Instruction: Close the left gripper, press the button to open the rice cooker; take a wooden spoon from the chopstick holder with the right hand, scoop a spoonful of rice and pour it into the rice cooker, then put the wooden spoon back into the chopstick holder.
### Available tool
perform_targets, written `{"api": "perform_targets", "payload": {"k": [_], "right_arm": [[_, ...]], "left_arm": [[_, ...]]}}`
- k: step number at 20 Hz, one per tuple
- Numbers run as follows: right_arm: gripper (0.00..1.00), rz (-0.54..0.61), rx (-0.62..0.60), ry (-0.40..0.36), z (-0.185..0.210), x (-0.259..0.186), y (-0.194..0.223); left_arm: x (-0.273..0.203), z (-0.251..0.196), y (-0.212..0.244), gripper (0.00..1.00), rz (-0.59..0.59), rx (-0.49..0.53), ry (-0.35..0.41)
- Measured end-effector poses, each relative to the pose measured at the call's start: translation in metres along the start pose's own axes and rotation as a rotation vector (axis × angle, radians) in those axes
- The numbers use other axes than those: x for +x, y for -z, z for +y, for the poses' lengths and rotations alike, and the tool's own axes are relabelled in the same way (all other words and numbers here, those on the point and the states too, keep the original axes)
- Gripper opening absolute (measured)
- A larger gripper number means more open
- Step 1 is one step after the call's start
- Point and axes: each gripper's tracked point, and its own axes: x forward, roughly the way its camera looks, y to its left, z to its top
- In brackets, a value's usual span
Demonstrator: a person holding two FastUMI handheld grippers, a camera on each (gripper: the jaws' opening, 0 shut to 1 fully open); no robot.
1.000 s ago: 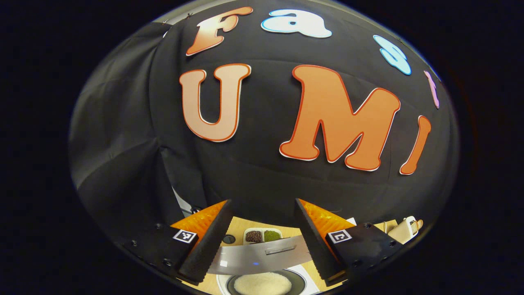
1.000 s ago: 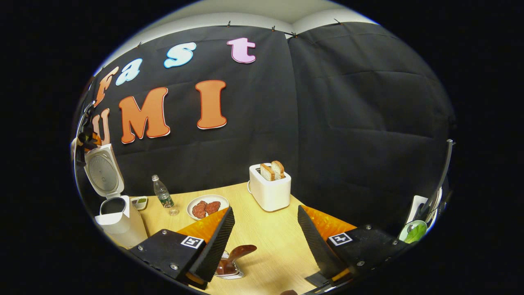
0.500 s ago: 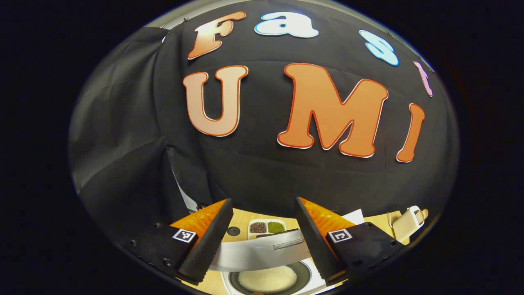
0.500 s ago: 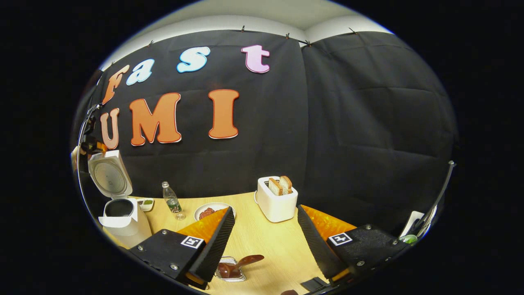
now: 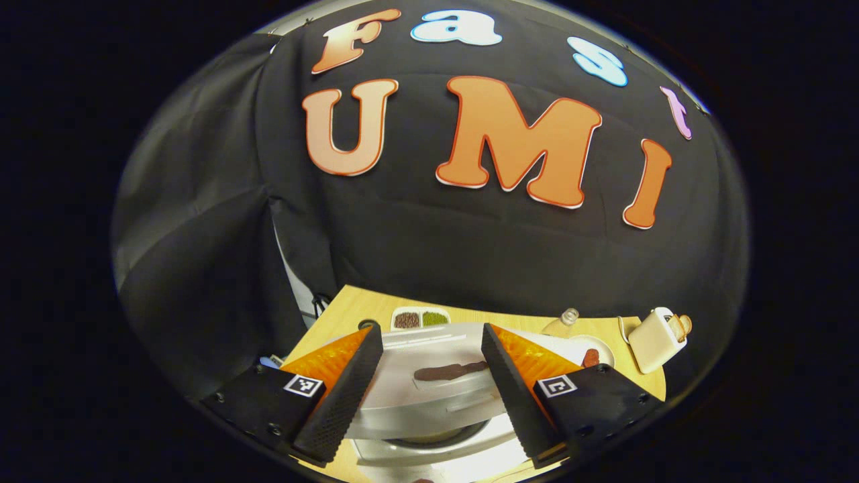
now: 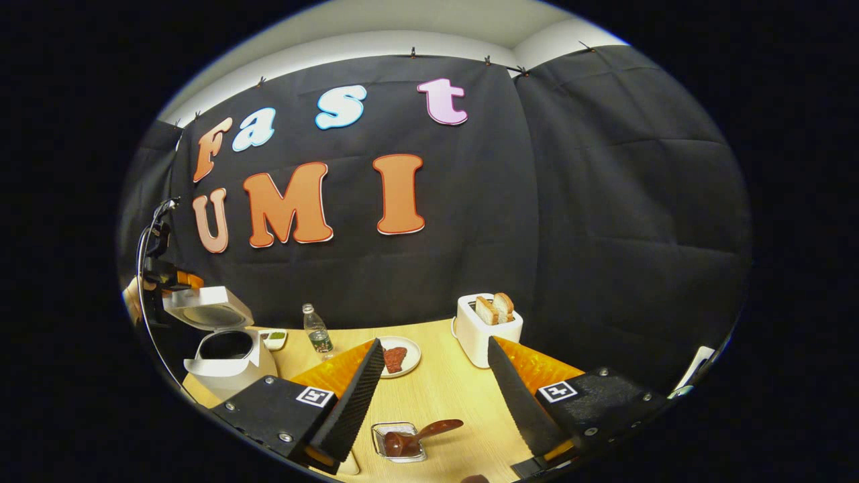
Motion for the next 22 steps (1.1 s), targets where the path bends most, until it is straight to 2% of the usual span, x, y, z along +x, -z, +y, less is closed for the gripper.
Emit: {"api": "perform_targets", "payload": {"k": [1,2,3,4,7,14,18,22], "right_arm": [[0.95,0.013,0.002,-0.015,0.001,0.002,0.005],[0.95,0.026,0.005,-0.027,0.003,0.004,0.009],[1.00,0.035,0.005,-0.038,0.002,0.005,0.012],[0.95,0.044,0.000,-0.045,0.003,0.007,0.016],[0.95,0.059,-0.010,-0.043,-0.001,0.014,0.023],[0.95,0.088,-0.034,-0.076,0.004,0.024,0.034],[0.95,0.112,-0.037,-0.081,0.003,0.030,0.043],[0.95,0.124,-0.034,-0.075,-0.001,0.032,0.048]], "left_arm": [[-0.003,-0.003,0.013,1.00,0.007,-0.003,-0.003],[-0.003,-0.006,0.027,1.00,0.011,-0.002,-0.004],[-0.002,-0.007,0.039,1.00,0.010,-0.002,-0.008],[-0.001,-0.007,0.047,1.00,0.003,0.003,-0.014],[0.004,-0.009,0.069,1.00,-0.021,0.016,-0.052],[0.013,-0.007,0.119,1.00,0.028,0.038,-0.099],[0.012,-0.007,0.128,1.00,-0.014,0.037,-0.116],[0.012,-0.007,0.129,1.00,-0.034,0.080,-0.110]]}}
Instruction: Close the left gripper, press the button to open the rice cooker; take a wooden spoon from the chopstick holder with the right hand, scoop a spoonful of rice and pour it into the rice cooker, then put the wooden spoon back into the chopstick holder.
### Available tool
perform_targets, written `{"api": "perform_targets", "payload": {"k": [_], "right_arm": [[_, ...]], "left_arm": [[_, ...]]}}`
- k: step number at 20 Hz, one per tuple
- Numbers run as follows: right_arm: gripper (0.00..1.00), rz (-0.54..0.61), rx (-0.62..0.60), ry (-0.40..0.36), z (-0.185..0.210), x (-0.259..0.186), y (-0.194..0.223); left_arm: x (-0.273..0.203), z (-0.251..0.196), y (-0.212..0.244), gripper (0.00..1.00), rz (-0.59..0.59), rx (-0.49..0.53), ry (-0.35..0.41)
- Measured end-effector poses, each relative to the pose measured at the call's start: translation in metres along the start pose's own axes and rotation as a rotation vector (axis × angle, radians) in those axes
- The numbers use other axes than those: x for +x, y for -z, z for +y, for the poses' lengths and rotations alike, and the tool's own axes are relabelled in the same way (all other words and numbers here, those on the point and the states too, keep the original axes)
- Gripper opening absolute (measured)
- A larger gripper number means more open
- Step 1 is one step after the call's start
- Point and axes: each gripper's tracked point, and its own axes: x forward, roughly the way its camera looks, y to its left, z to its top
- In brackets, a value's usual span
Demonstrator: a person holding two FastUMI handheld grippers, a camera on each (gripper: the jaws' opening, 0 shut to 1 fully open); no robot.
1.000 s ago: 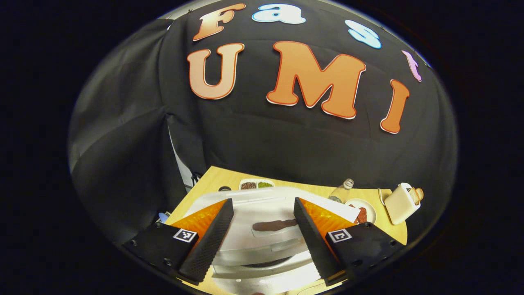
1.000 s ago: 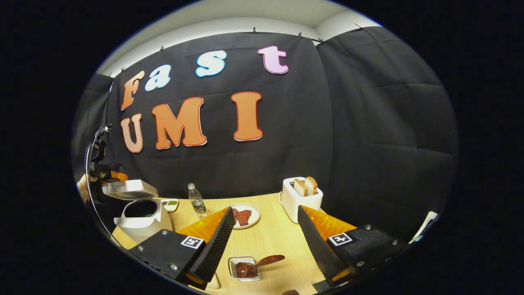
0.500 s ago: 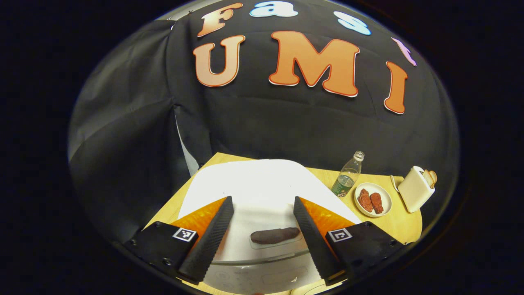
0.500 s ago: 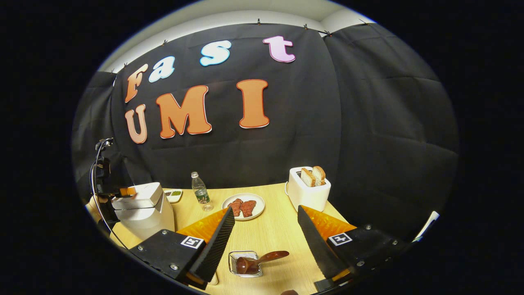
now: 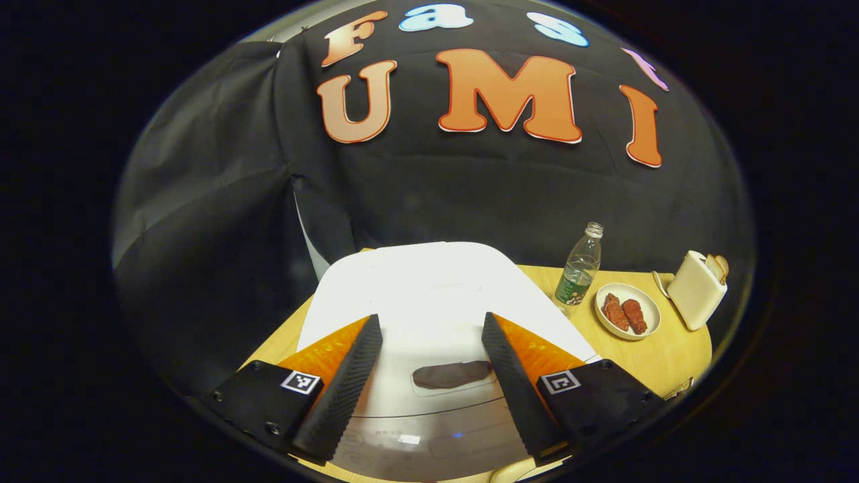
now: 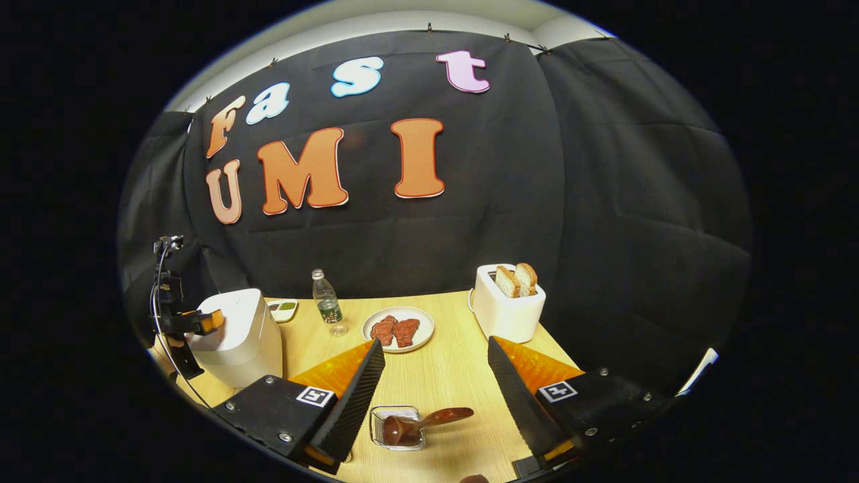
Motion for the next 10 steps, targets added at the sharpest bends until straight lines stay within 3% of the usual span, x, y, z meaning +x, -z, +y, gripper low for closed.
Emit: {"api": "perform_targets", "payload": {"k": [4,10], "right_arm": [[0.95,-0.018,-0.006,0.003,-0.004,-0.004,-0.010],[0.95,-0.096,-0.025,0.020,-0.013,-0.012,-0.053]], "left_arm": [[-0.006,-0.003,-0.007,1.00,0.056,0.002,0.027],[-0.085,0.018,-0.095,1.00,-0.124,-0.002,0.057]]}}
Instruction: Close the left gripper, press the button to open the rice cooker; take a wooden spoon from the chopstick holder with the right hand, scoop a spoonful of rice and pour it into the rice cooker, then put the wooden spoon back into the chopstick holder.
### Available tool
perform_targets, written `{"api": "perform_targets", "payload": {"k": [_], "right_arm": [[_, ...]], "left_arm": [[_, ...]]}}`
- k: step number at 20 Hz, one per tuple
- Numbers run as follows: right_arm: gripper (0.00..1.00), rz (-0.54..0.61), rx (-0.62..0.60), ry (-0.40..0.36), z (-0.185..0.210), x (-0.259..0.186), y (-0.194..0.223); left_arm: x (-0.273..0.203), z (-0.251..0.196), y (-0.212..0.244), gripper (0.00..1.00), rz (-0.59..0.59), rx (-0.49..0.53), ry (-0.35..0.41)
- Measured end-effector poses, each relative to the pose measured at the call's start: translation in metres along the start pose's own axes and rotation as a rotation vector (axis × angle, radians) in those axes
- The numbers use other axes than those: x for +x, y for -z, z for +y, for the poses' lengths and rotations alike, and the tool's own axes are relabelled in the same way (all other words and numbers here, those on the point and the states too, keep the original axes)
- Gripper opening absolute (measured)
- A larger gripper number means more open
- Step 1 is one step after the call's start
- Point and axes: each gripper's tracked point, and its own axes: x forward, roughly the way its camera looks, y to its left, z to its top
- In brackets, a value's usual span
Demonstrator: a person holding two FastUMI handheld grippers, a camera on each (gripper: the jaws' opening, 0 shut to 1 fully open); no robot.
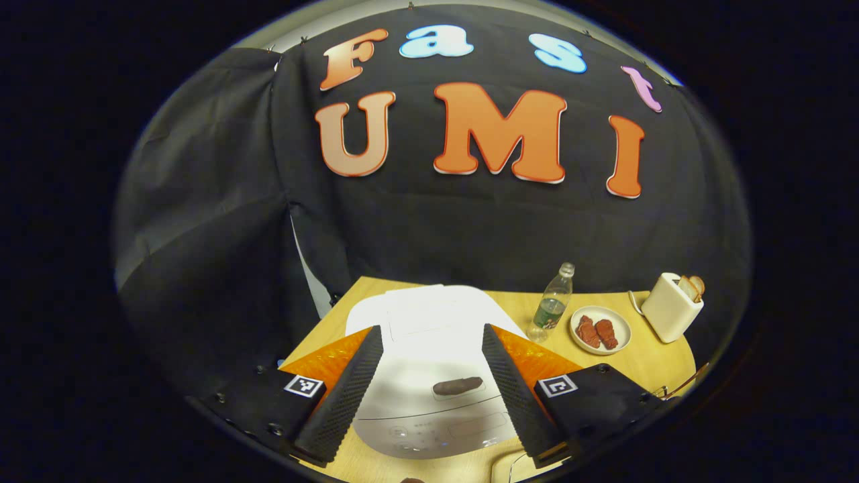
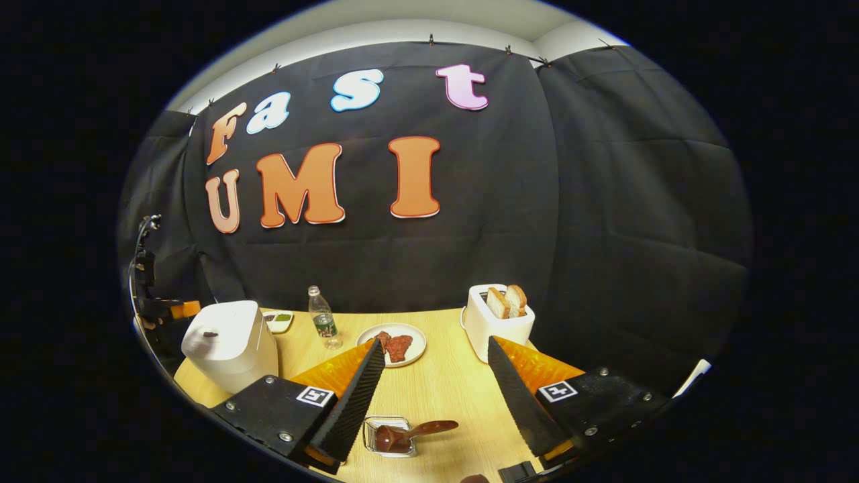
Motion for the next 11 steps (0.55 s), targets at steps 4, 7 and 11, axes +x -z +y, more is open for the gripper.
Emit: {"api": "perform_targets", "payload": {"k": [4,7,11], "right_arm": [[0.95,-0.059,-0.020,0.010,-0.007,-0.004,-0.031],[1.00,-0.098,-0.021,0.013,-0.011,-0.008,-0.052],[0.95,-0.139,-0.030,0.019,-0.015,-0.018,-0.073]], "left_arm": [[-0.065,0.002,-0.089,1.00,-0.178,0.025,0.015],[-0.109,0.004,-0.132,1.00,-0.249,0.022,0.033],[-0.141,0.008,-0.162,0.99,-0.304,0.024,0.039]]}}
